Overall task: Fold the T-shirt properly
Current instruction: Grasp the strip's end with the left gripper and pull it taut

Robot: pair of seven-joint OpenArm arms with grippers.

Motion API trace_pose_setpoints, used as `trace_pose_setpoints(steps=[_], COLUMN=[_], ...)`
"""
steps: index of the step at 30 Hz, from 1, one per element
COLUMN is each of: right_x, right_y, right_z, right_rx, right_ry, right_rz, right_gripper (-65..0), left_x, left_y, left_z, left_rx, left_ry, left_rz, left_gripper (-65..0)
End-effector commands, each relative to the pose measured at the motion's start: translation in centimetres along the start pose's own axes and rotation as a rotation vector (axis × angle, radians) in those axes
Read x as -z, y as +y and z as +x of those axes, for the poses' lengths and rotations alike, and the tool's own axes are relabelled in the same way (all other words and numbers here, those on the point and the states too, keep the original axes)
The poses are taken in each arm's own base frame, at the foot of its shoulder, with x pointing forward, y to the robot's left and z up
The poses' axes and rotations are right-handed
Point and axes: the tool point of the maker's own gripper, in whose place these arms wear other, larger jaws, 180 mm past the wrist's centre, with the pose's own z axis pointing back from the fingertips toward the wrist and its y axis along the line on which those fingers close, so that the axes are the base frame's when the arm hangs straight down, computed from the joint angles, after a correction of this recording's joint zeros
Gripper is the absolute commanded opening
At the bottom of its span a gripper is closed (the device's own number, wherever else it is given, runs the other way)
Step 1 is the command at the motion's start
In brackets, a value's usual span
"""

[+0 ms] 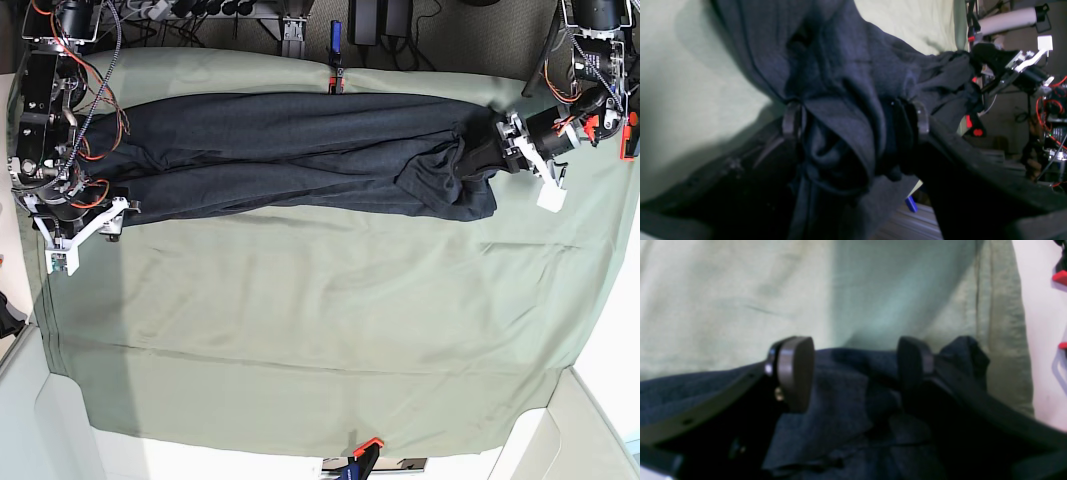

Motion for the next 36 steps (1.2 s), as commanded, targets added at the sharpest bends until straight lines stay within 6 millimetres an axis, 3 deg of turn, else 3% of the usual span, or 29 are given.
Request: trace_pose_setpoints(steps=[1,2,3,5,6,10,15,24,29,33,36], right_x=[-0.4,-0.4,-0.4,-0.4,-0.4,-0.4,-0.4,-0.4,-0.4,-0.4,-0.4], right_y=[-0.3,-0.3,-0.3,-0.3,-0.3,-0.4,-0.4,-0.4,-0.3,-0.3,-0.4], right_z=[1.7,1.7,1.7,1.8,1.8,1.8,1.8,1.9,1.9,1.9,1.9], right_rx=[-0.003,-0.003,-0.003,-0.003,-0.003,-0.003,-0.004,-0.004,-0.003,-0.003,-0.003], right_ry=[-0.052,-0.052,-0.053,-0.056,-0.056,-0.056,-0.056,-0.064,-0.064,-0.063,-0.062], right_rz=[-0.005,-0.005,-0.006,-0.006,-0.006,-0.006,-0.007,-0.006,-0.005,-0.006,-0.006], right_gripper=[-26.0,-26.0,-26.0,-26.0,-26.0,-26.0,-26.0,-26.0,-26.0,-26.0,-26.0], left_x=[0.5,0.9,1.3,1.9,2.2,2.2,-1.3,-6.4,-7.9,-7.1,-5.5], left_y=[-0.7,-0.9,-1.1,-1.0,-0.9,0.2,1.7,3.8,4.0,1.4,-3.8], left_z=[-0.5,-0.8,-1.2,-1.7,-1.8,-0.3,5.6,14.0,16.5,16.1,14.1], left_rx=[0.012,0.013,0.014,0.025,0.035,0.086,0.232,0.520,0.607,0.630,0.741], left_ry=[0.032,0.043,0.053,0.061,0.059,-0.023,-0.189,-0.273,-0.267,-0.277,-0.262], left_rz=[-0.024,-0.031,-0.036,-0.027,-0.014,0.053,0.200,0.454,0.529,0.463,0.374], left_gripper=[-26.9,-30.1,-37.2,-58.4,-65.0,-65.0,-65.0,-65.0,-65.0,-65.0,-65.0])
